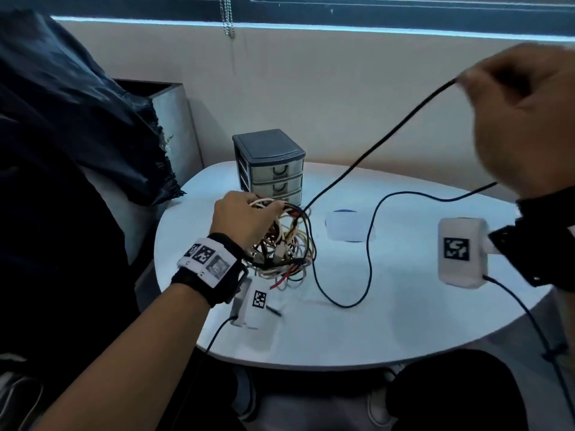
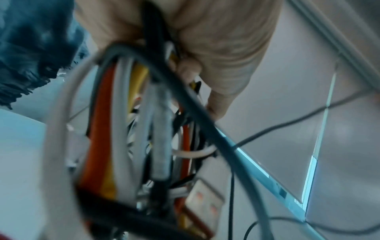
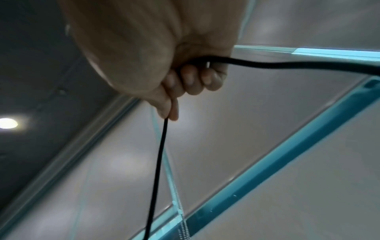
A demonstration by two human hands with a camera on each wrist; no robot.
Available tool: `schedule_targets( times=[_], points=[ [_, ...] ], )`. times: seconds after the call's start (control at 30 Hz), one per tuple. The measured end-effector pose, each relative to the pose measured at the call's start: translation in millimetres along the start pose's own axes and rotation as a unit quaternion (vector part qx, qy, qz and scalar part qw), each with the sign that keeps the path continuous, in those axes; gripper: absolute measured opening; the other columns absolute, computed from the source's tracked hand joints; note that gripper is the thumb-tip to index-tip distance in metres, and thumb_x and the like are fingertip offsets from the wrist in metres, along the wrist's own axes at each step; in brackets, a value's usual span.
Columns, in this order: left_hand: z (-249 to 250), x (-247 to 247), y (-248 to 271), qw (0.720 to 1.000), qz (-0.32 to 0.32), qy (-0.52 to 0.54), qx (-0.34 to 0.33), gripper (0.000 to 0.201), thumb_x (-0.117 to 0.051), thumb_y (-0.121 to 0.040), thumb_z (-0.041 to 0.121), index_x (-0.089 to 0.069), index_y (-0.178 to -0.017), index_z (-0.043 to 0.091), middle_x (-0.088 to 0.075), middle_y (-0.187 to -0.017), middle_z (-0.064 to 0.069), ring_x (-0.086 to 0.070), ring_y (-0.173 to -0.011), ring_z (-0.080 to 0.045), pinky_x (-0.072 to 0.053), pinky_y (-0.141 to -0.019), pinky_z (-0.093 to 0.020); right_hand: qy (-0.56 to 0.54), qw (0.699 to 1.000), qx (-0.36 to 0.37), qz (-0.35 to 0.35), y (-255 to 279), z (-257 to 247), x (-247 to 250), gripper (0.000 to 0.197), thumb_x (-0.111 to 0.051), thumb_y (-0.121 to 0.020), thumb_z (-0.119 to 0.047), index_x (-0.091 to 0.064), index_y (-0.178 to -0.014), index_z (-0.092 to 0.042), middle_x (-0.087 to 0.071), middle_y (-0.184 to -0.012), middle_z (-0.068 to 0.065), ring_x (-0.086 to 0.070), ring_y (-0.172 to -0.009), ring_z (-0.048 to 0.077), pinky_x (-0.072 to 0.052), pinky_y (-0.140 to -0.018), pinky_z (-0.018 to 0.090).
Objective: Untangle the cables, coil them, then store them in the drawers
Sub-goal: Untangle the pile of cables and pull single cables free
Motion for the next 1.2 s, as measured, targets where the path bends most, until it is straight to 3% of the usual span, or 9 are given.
schedule_targets(
  times=[0.07,0.17,0.37,0.5,0.6,0.77,0.87,1.0,1.2],
  points=[
    [3.5,2.5,-2.8,0.999,-0.012,0.049,0.006,0.024,-0.076,-0.08,0.038,-0.073,-0.069,0.017,-0.061,-0.055,0.008,-0.05,-0.04,0.002,-0.031,-0.037,-0.008,0.038,0.998,-0.043,-0.025,3.2,25.6,-12.6,0.031,-0.049,-0.094,-0.037,-0.07,-0.099,-0.015,-0.066,-0.087,0.004,-0.058,-0.078,0.012,-0.045,-0.074,0.015],
    [11.6,-6.2,-0.3,0.996,-0.044,0.082,0.015,0.028,-0.078,-0.077,0.034,-0.068,-0.06,0.014,-0.053,-0.043,0.014,-0.044,-0.036,-0.002,-0.031,-0.037,-0.012,0.222,0.954,0.02,-0.201,45.5,37.3,-63.8,0.042,-0.041,-0.082,-0.022,-0.069,-0.111,-0.012,-0.068,-0.105,0.018,-0.062,-0.093,0.041,-0.048,-0.084,0.048],
    [29.5,-26.0,9.8,0.995,-0.066,0.067,-0.019,0.04,-0.078,-0.075,0.036,-0.056,-0.051,0.012,-0.05,-0.046,0.008,-0.042,-0.041,-0.006,-0.032,-0.04,-0.016,0.221,0.891,0.228,-0.326,124.4,-9.3,-126.8,0.056,-0.042,-0.089,-0.031,-0.051,-0.139,-0.007,-0.055,-0.14,0.013,-0.049,-0.133,0.03,-0.022,-0.114,0.063],
    [29.4,-25.1,13.4,0.996,-0.054,0.06,-0.024,0.041,-0.078,-0.074,0.037,-0.063,-0.065,-0.001,-0.056,-0.055,-0.001,-0.046,-0.049,-0.012,-0.039,-0.049,-0.024,0.216,0.88,0.136,-0.401,123.6,-6.2,-142.3,0.039,-0.04,-0.1,-0.043,-0.049,-0.125,-0.014,-0.067,-0.105,0.007,-0.063,-0.095,0.034,-0.044,-0.087,0.042],
    [24.8,-19.9,14.4,0.997,-0.043,0.067,-0.01,0.041,-0.078,-0.075,0.035,-0.056,-0.055,0.006,-0.052,-0.05,0.003,-0.045,-0.047,-0.012,-0.036,-0.047,-0.022,0.124,0.894,0.049,-0.429,126.7,4.7,-147.3,0.027,-0.04,-0.101,-0.048,-0.056,-0.1,-0.026,-0.061,-0.084,-0.004,-0.056,-0.08,0.029,-0.037,-0.066,0.035],
    [29.5,-25.8,19.8,0.998,-0.033,-0.016,-0.056,0.033,-0.075,-0.077,0.036,-0.063,-0.058,0.012,-0.063,-0.059,0.002,-0.058,-0.057,-0.014,-0.046,-0.048,-0.024,0.018,0.932,0.053,-0.358,104.1,-13.9,-127.4,0.044,-0.046,-0.101,-0.042,-0.038,-0.062,-0.025,-0.04,-0.053,-0.006,-0.04,-0.054,0.017,-0.037,-0.06,0.035],
    [19.8,-28.1,17.5,0.998,-0.021,-0.039,-0.051,0.035,-0.074,-0.078,0.037,-0.066,-0.064,0.006,-0.065,-0.064,-0.005,-0.063,-0.066,-0.022,-0.049,-0.056,-0.033,-0.059,0.972,0.047,-0.221,61.2,-26.7,-85.9,0.042,-0.051,-0.099,-0.036,-0.049,-0.064,-0.013,-0.041,-0.052,-0.002,-0.039,-0.052,0.015,-0.034,-0.057,0.033],
    [3.8,-10.8,8.2,1.0,0.01,0.006,-0.008,0.038,-0.074,-0.081,0.038,-0.057,-0.052,0.02,-0.055,-0.051,0.008,-0.051,-0.05,-0.008,-0.032,-0.042,-0.016,-0.132,0.991,0.011,-0.035,16.1,-6.0,-26.0,0.038,-0.054,-0.1,-0.035,-0.064,-0.072,-0.012,-0.053,-0.054,-0.022,-0.043,-0.05,-0.001,-0.03,-0.057,0.015],
    [-9.4,13.7,-2.7,0.999,0.025,0.016,0.013,0.037,-0.074,-0.083,0.036,-0.059,-0.053,0.02,-0.056,-0.052,0.005,-0.048,-0.046,-0.004,-0.029,-0.035,-0.008,-0.132,0.982,-0.097,0.098,27.1,42.9,0.9,0.045,-0.04,-0.094,-0.068,-0.055,-0.063,-0.039,-0.044,-0.054,0.003,-0.044,-0.051,0.025,-0.035,-0.057,0.036]
  ],
)
Point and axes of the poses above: each hand's wrist, its own y-axis away from the middle knuckle, its own x-axis out of the back of the hand, z = x × y, the point moved 5 cm from there along -y, towards the middle knuckle
